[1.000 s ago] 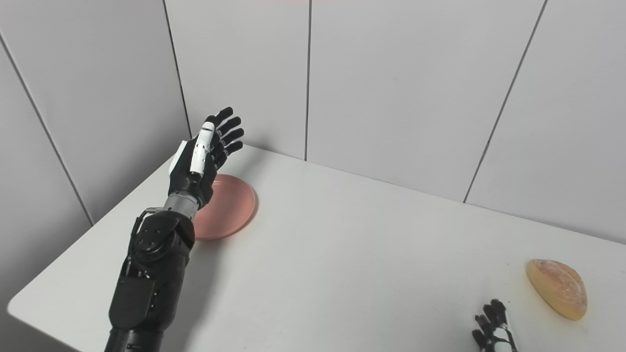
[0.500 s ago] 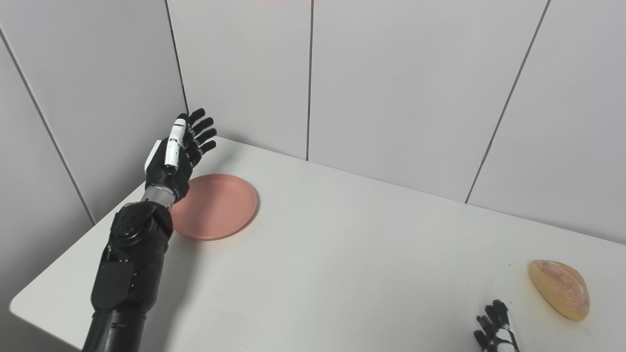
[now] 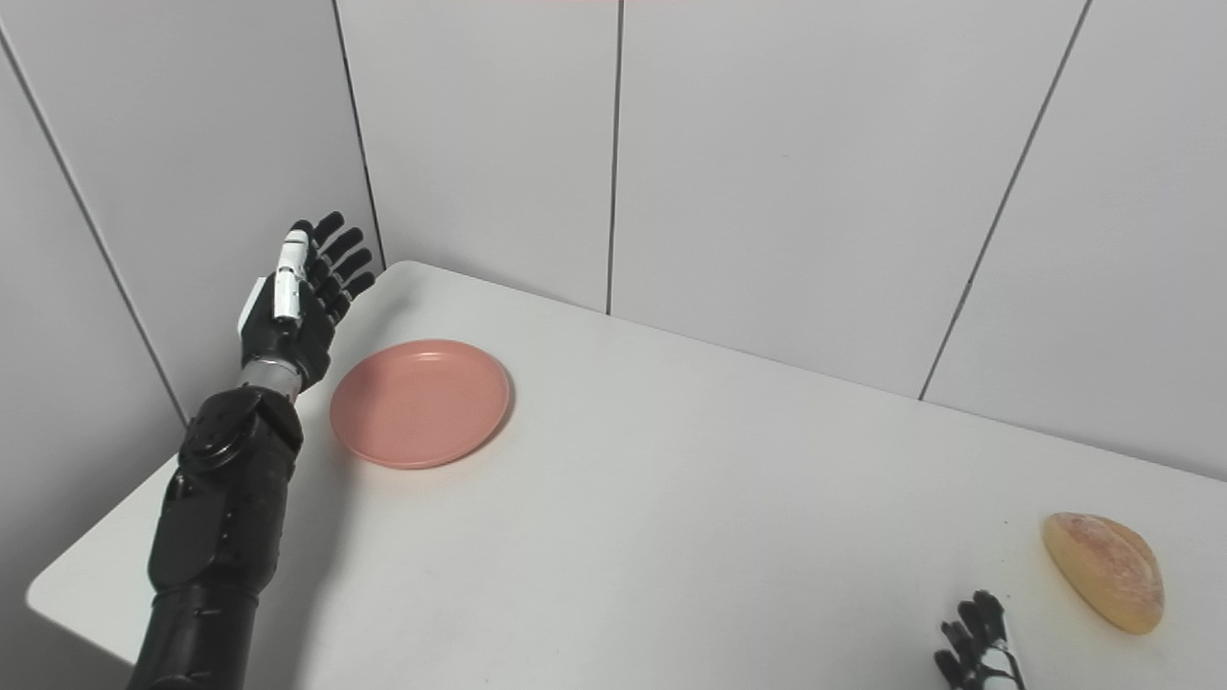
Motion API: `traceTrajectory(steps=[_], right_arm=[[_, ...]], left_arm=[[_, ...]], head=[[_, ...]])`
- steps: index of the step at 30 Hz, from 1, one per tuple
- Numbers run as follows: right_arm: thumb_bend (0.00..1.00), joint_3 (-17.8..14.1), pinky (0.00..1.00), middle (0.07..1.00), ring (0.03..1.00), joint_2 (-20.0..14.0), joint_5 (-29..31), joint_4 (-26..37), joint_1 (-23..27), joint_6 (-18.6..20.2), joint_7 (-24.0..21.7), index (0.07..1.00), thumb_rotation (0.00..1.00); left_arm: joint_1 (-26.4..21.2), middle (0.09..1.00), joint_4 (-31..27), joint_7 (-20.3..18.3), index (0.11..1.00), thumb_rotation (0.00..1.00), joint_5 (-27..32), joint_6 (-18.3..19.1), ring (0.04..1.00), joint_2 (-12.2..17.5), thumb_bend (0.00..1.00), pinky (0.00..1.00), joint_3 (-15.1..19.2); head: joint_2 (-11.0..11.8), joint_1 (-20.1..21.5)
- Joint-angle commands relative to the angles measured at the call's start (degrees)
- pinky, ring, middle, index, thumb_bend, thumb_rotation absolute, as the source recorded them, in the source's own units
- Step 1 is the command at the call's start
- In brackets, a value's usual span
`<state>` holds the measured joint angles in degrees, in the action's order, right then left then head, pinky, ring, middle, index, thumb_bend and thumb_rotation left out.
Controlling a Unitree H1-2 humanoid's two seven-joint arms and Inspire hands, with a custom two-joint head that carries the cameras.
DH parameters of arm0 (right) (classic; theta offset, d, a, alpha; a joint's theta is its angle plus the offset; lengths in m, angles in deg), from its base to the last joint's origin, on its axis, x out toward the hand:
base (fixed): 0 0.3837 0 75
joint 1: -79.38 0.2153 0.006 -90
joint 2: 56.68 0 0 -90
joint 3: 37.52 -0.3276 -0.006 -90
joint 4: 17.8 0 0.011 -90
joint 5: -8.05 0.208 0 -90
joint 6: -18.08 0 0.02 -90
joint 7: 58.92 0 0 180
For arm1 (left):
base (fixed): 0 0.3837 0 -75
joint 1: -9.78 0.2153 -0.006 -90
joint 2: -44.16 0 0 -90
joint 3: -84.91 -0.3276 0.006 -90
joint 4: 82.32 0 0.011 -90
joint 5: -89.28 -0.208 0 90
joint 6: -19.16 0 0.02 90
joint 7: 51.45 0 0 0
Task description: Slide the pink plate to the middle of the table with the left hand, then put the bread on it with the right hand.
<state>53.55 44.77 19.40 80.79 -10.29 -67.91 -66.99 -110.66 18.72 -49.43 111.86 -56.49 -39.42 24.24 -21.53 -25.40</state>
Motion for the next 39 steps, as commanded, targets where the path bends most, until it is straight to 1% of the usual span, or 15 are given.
traceTrajectory(steps=[1, 7, 14, 20, 23, 29, 34, 39], right_arm=[[0.16, -0.4, 1.00, 1.000, 1.000, -0.3, 0.5, 0.4, 0.6, -0.5, -0.4, 1.000, 1.00], [0.17, -0.6, 1.00, 1.000, 1.000, -0.6, 0.4, -0.3, 0.8, -1.2, -0.7, 1.000, 1.00], [0.19, -0.8, 1.00, 1.000, 1.000, -0.7, 0.3, -0.8, 0.9, -1.6, -0.7, 1.000, 1.00], [0.19, -0.8, 1.00, 1.000, 1.000, -1.0, 0.3, 0.2, 0.6, 0.0, -0.7, 1.000, 1.00], [0.20, -0.9, 1.00, 1.000, 1.000, -1.2, 0.6, 0.3, 0.6, 0.1, -0.8, 1.000, 1.00], [0.20, -1.2, 1.00, 1.000, 1.000, -1.3, 0.9, 0.1, 0.5, -0.2, -1.0, 1.000, 1.00], [0.21, -1.2, 1.00, 1.000, 1.000, -1.4, 0.7, 0.1, 0.5, 0.0, -1.0, 1.000, 1.00], [0.22, -1.2, 1.00, 1.000, 1.000, -1.3, 0.7, -0.1, 0.5, -0.4, -0.9, 1.000, 1.00]], left_arm=[[-2.1, 0.891, -0.7, -0.3, 0.877, 1.00, 1.2, -1.8, 0.891, 1.9, 0.34, 0.88, 0.6], [-2.0, 0.894, 0.9, -1.1, 0.881, 1.00, 3.1, -1.7, 0.896, 2.5, 0.33, 0.90, 1.5], [-2.1, 0.892, 3.2, -0.7, 0.880, 1.00, 5.1, -1.7, 0.896, 2.8, 0.33, 0.91, 2.4], [-1.8, 0.908, 4.5, -0.6, 0.893, 1.00, 6.8, -1.2, 0.910, 3.1, 0.33, 0.93, 3.6], [-1.4, 0.915, 5.0, -0.5, 0.903, 1.00, 7.1, -1.1, 0.918, 3.3, 0.32, 0.94, 3.9], [-0.6, 0.926, 6.5, -1.3, 0.919, 1.00, 7.9, -1.8, 0.926, 3.7, 0.31, 0.95, 4.3], [-0.1, 0.913, 6.9, -1.1, 0.895, 1.00, 8.6, -1.9, 0.918, 3.7, 0.32, 0.94, 4.8], [0.8, 0.927, 7.6, -2.2, 0.915, 1.00, 9.0, -2.5, 0.934, 4.1, 0.32, 0.97, 4.9]], head=[[-0.1, -0.1], [0.0, -0.4], [0.1, -0.9], [0.0, -1.2], [-0.1, -1.4], [-0.2, -1.6], [-0.2, -1.6], [-0.4, -1.6]])
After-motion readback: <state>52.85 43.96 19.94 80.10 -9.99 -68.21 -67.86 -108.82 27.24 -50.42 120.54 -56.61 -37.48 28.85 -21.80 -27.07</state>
